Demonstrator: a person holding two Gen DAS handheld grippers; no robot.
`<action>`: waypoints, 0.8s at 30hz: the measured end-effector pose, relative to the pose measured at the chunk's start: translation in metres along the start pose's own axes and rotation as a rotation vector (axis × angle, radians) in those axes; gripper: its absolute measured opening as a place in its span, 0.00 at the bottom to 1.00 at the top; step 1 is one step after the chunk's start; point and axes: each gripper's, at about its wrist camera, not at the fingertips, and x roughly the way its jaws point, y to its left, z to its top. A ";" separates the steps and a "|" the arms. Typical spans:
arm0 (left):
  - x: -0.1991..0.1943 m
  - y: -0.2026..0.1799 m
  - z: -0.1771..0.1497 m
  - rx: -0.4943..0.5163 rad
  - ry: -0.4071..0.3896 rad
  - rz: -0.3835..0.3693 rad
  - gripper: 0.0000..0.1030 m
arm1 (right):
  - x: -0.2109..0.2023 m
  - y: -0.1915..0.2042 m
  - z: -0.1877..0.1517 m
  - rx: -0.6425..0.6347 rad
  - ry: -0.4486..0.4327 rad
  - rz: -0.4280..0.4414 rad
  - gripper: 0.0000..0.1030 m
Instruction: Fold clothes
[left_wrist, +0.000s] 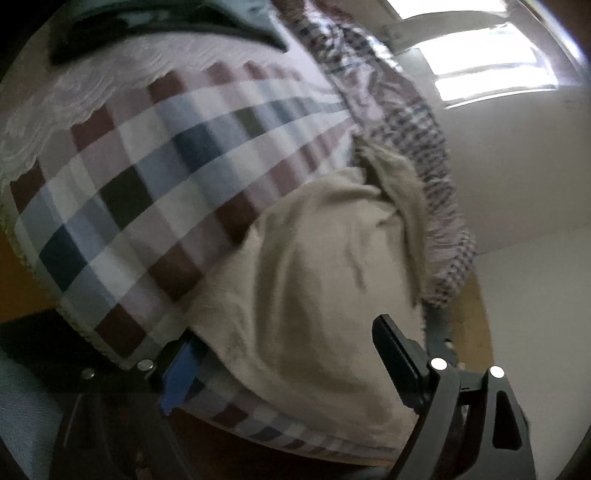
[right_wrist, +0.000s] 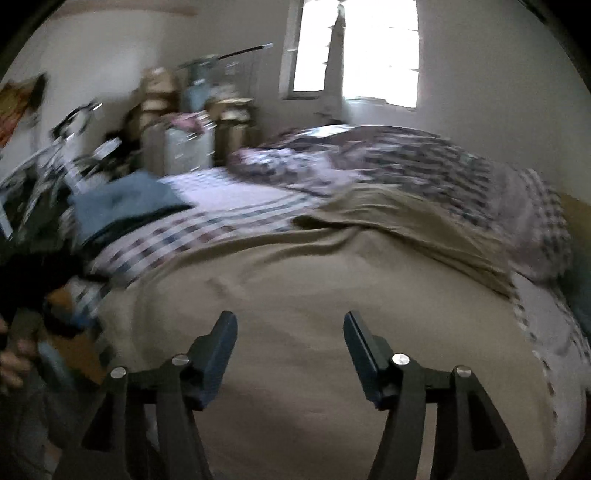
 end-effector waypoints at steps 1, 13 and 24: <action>-0.002 -0.001 0.001 -0.001 0.000 -0.021 0.87 | 0.005 0.015 -0.002 -0.037 0.020 0.039 0.63; 0.006 0.018 0.007 -0.065 0.059 -0.019 0.82 | 0.029 0.121 -0.035 -0.429 0.039 0.138 0.63; 0.007 0.022 0.009 -0.082 0.091 -0.015 0.09 | 0.037 0.139 -0.041 -0.522 0.012 0.120 0.63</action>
